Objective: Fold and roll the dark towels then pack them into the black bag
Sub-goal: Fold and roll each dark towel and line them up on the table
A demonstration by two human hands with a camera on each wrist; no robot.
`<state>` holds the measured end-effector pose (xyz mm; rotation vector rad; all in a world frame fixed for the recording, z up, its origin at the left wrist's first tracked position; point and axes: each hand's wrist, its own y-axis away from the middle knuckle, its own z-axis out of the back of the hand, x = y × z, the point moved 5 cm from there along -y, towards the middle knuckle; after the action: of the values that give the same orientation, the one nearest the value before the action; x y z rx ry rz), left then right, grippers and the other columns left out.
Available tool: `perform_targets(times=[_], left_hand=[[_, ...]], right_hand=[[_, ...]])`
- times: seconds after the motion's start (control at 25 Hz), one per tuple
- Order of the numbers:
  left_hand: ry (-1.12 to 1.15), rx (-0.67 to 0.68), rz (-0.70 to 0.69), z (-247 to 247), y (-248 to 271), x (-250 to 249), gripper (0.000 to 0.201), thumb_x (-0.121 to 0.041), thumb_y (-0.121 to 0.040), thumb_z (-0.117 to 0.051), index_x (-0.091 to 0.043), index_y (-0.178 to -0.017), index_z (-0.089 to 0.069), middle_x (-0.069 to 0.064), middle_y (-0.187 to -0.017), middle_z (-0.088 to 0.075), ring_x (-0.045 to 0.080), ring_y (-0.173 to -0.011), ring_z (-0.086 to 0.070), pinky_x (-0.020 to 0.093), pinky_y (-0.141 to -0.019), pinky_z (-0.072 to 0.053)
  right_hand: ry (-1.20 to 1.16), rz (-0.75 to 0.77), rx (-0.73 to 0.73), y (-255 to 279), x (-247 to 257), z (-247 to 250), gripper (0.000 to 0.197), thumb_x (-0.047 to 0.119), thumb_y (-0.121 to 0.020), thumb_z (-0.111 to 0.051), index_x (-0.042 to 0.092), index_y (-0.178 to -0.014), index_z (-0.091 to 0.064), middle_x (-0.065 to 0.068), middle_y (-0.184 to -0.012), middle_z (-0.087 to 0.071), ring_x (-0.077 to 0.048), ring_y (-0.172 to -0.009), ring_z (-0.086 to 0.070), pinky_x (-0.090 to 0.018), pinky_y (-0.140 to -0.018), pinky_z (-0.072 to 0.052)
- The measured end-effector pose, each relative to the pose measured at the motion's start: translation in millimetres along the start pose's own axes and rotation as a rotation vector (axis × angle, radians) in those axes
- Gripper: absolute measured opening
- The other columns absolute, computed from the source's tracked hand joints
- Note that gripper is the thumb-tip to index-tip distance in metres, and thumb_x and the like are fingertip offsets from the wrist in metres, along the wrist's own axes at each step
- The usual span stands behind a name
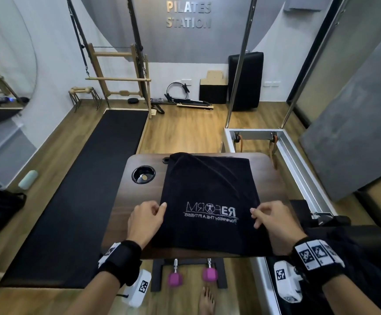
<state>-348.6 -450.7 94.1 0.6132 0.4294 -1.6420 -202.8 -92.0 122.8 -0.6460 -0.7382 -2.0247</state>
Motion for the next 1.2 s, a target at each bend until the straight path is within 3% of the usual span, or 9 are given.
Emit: perform_targets(times=[0.16,0.28,0.4,0.56,0.76,0.88,0.96,1.08,1.2], left_hand=[[-0.035,0.108,-0.198,-15.8,-30.3,-21.7,0.022,-0.046,-0.096,-0.071,-0.030,-0.109,-0.065,-0.014,-0.111,-0.063,0.012,-0.108,-0.056,0.039,-0.091,-0.052],[-0.231,0.225,-0.257,-32.1,-43.8,-13.5,0.061,-0.059,-0.093,-0.069,-0.038,-0.146,-0.048,-0.018,-0.150,-0.039,0.012,-0.142,-0.030,0.044,-0.110,-0.033],[-0.267,0.306,-0.210,-35.8,-56.6,-4.7,0.090,-0.067,-0.087,-0.070,-0.046,-0.161,-0.024,-0.023,-0.170,-0.011,0.013,-0.157,-0.004,0.054,-0.118,-0.015],[-0.277,0.462,-0.163,-37.5,-67.5,-2.6,0.109,-0.067,-0.084,-0.075,-0.049,-0.165,-0.004,-0.031,-0.171,0.012,0.010,-0.159,0.018,0.070,-0.120,0.009],[-0.263,0.480,-0.143,-36.2,-66.0,-1.1,0.112,-0.067,-0.084,-0.075,-0.048,-0.165,0.000,-0.034,-0.168,0.018,0.007,-0.157,0.023,0.072,-0.119,0.014],[-0.268,0.484,-0.123,-36.3,-64.6,-2.8,0.113,-0.066,-0.085,-0.074,-0.047,-0.165,0.003,-0.034,-0.168,0.020,0.007,-0.157,0.025,0.073,-0.120,0.012],[-0.280,0.487,-0.116,-35.9,-63.7,-5.1,0.114,-0.066,-0.086,-0.073,-0.046,-0.166,0.005,-0.032,-0.168,0.022,0.007,-0.157,0.025,0.073,-0.120,0.011],[-0.299,0.484,-0.125,-35.6,-62.5,-7.5,0.113,-0.069,-0.085,-0.072,-0.040,-0.167,0.001,-0.028,-0.171,0.017,0.009,-0.159,0.021,0.072,-0.121,0.008],[-0.202,0.344,-0.097,-32.2,-71.2,-16.8,0.091,-0.074,-0.088,-0.063,-0.033,-0.162,-0.030,-0.025,-0.169,-0.017,0.008,-0.156,-0.005,0.055,-0.119,-0.005]], right_hand=[[-0.030,0.132,0.090,-65.2,62.7,-7.9,0.019,0.024,-0.099,-0.070,0.013,-0.083,-0.074,-0.001,-0.065,-0.076,-0.014,-0.038,-0.050,-0.023,-0.041,-0.043],[0.024,0.225,0.172,-122.3,116.5,-29.8,0.014,0.021,-0.097,-0.072,0.016,-0.085,-0.075,-0.004,-0.065,-0.075,-0.007,-0.039,-0.051,-0.021,-0.044,-0.043],[0.049,0.296,0.235,-176.8,167.4,-60.9,0.010,0.019,-0.095,-0.075,0.016,-0.085,-0.077,-0.006,-0.065,-0.075,-0.007,-0.054,-0.063,-0.024,-0.064,-0.052],[0.112,0.298,0.253,-230.8,206.3,-107.2,0.007,0.026,-0.090,-0.081,0.020,-0.091,-0.078,-0.010,-0.069,-0.076,-0.015,-0.063,-0.069,-0.030,-0.072,-0.056],[0.244,0.276,0.312,-265.0,215.3,-146.2,0.022,0.027,-0.080,-0.089,0.015,-0.096,-0.079,-0.007,-0.097,-0.074,-0.025,-0.092,-0.070,-0.035,-0.087,-0.058],[-0.029,0.229,0.294,-274.3,217.2,-148.7,0.014,0.026,-0.083,-0.087,0.014,-0.085,-0.082,0.001,-0.073,-0.073,-0.014,-0.063,-0.064,-0.028,-0.064,-0.052],[-0.293,0.156,0.302,-274.2,214.1,-147.3,0.013,0.024,-0.092,-0.078,0.012,-0.095,-0.080,-0.005,-0.065,-0.072,-0.017,-0.042,-0.049,-0.026,-0.045,-0.037],[-0.407,0.120,0.277,-276.4,207.6,-141.2,0.015,0.015,-0.098,-0.070,0.009,-0.112,-0.072,-0.017,-0.087,-0.078,-0.026,-0.046,-0.056,-0.026,-0.039,-0.039],[-0.288,0.155,0.247,-276.1,198.2,-129.2,0.006,0.010,-0.092,-0.075,0.005,-0.093,-0.071,-0.019,-0.081,-0.077,-0.025,-0.046,-0.059,-0.026,-0.039,-0.040]])
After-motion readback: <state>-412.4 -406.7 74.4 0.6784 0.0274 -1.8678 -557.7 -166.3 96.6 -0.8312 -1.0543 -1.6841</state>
